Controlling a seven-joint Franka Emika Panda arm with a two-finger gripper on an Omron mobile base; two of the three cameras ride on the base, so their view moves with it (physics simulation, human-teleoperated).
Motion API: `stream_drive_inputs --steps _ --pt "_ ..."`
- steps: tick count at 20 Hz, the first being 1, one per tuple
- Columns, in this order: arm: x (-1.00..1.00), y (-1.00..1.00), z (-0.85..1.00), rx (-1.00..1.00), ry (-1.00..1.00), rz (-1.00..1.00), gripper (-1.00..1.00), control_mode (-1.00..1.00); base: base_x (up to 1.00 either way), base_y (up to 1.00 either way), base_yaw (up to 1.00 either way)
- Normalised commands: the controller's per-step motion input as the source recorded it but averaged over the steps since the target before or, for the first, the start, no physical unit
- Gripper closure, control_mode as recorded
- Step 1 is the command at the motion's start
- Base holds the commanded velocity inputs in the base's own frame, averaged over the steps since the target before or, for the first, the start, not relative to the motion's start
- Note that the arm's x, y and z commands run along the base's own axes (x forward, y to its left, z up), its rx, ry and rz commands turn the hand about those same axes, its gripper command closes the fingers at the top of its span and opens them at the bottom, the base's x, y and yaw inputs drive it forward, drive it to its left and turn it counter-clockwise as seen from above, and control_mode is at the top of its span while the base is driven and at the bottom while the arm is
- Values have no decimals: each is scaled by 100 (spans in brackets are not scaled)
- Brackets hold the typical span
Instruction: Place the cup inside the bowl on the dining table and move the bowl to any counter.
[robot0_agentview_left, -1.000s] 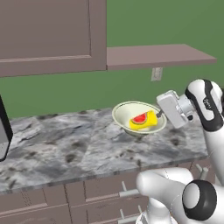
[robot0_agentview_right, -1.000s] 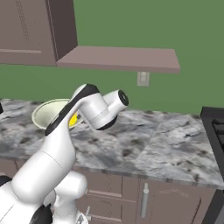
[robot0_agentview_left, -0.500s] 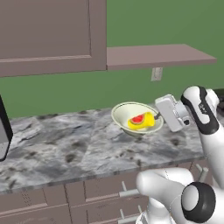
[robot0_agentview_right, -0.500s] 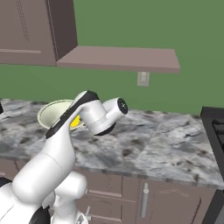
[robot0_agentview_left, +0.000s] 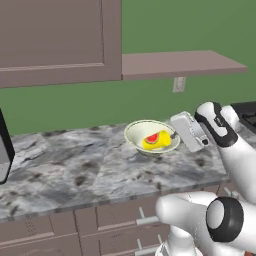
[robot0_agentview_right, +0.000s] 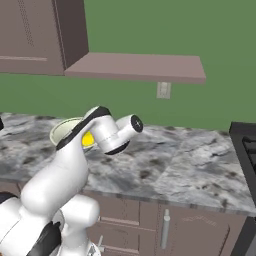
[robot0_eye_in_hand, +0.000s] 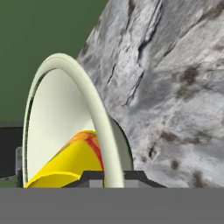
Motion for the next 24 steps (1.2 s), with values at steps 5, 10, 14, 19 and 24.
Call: stream_drive_inputs --steps 5,10,14,19,24 --pt "12 0 -47 0 0 0 100 -100 0 0 0" --pt "3 0 -39 -1 0 0 100 -100 0 0 0" --pt "25 0 -22 0 6 0 100 -100 0 0 0" --pt "56 0 -15 0 9 0 100 -100 0 0 0" --pt "40 0 -16 0 3 0 100 -100 0 0 0"
